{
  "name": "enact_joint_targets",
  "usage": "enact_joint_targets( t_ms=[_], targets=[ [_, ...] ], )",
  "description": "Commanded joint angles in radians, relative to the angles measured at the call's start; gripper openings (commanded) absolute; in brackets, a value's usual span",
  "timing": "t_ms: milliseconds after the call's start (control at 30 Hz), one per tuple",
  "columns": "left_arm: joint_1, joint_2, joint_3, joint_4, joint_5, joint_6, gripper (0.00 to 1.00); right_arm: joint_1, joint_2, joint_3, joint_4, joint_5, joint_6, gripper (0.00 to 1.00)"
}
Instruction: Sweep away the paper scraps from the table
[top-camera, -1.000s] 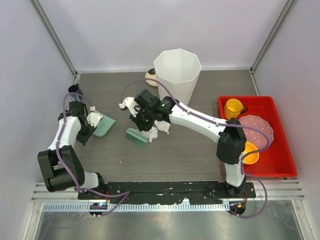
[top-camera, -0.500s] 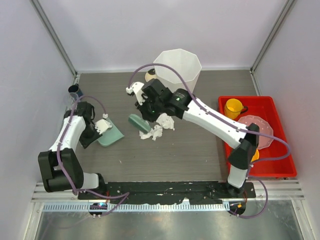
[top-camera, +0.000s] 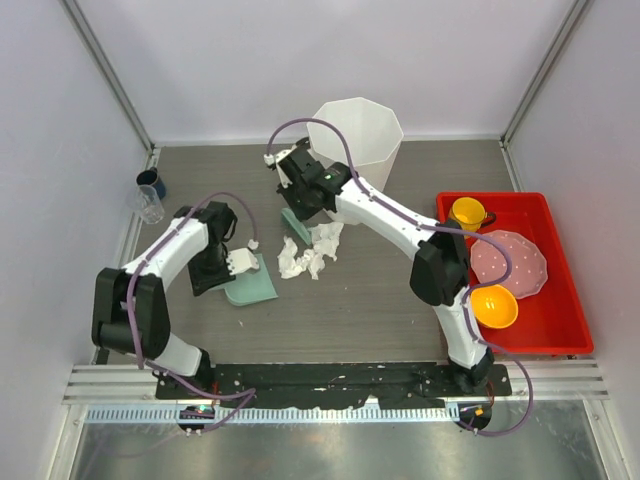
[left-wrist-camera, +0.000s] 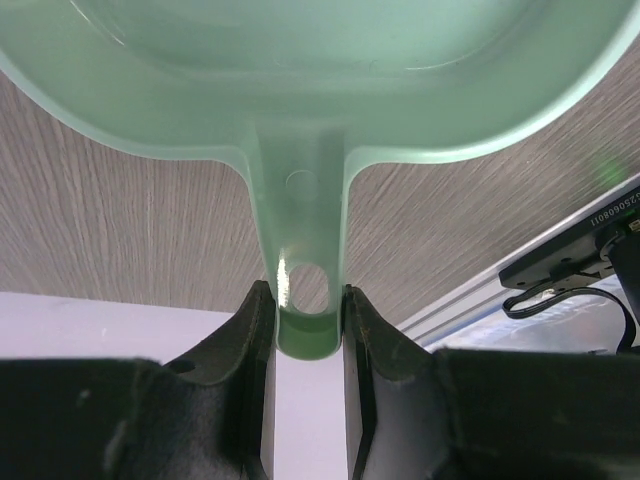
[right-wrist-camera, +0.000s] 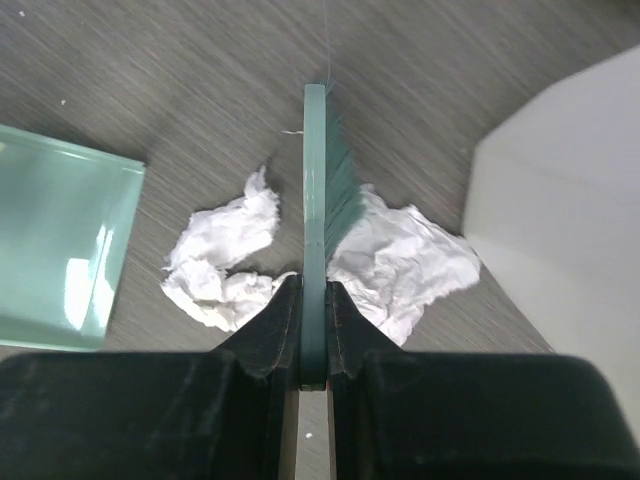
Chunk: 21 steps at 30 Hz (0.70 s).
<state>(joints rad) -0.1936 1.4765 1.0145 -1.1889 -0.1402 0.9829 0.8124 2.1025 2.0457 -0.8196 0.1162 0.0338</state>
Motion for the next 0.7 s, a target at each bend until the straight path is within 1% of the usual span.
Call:
enact_joint_targets(
  t_ms=[0, 33, 67, 133, 167, 300, 367, 533, 667],
  targets=[
    [-0.017, 0.059, 0.062, -0.034, -0.007, -0.064, 0.00, 0.024, 0.030, 0.094, 0.056, -0.091, 0.047, 0.01],
    [-0.020, 0.067, 0.065, -0.029, 0.002, -0.069, 0.00, 0.027, 0.036, 0.093, 0.059, -0.102, 0.072, 0.01],
    [-0.020, 0.080, 0.068, -0.023, 0.007, -0.073, 0.00, 0.028, 0.036, 0.081, 0.075, -0.209, 0.081, 0.01],
    [-0.021, 0.099, 0.070, -0.003, 0.013, -0.098, 0.00, 0.039, 0.024, 0.053, 0.121, -0.307, 0.139, 0.01],
    [-0.021, 0.105, 0.072, 0.003, 0.014, -0.107, 0.00, 0.044, 0.013, 0.024, 0.179, -0.391, 0.167, 0.01],
    [-0.021, 0.137, 0.090, 0.015, 0.037, -0.145, 0.00, 0.056, -0.030, -0.022, 0.299, -0.501, 0.270, 0.01],
    [-0.021, 0.136, 0.095, 0.011, 0.065, -0.151, 0.00, 0.065, -0.061, -0.032, 0.319, -0.489, 0.273, 0.01],
    [-0.021, 0.101, 0.087, 0.000, 0.082, -0.139, 0.00, 0.067, -0.142, -0.047, 0.280, -0.296, 0.200, 0.01],
    [-0.021, 0.074, 0.062, 0.012, 0.091, -0.132, 0.00, 0.068, -0.240, -0.080, 0.238, -0.213, 0.152, 0.01]
  ],
)
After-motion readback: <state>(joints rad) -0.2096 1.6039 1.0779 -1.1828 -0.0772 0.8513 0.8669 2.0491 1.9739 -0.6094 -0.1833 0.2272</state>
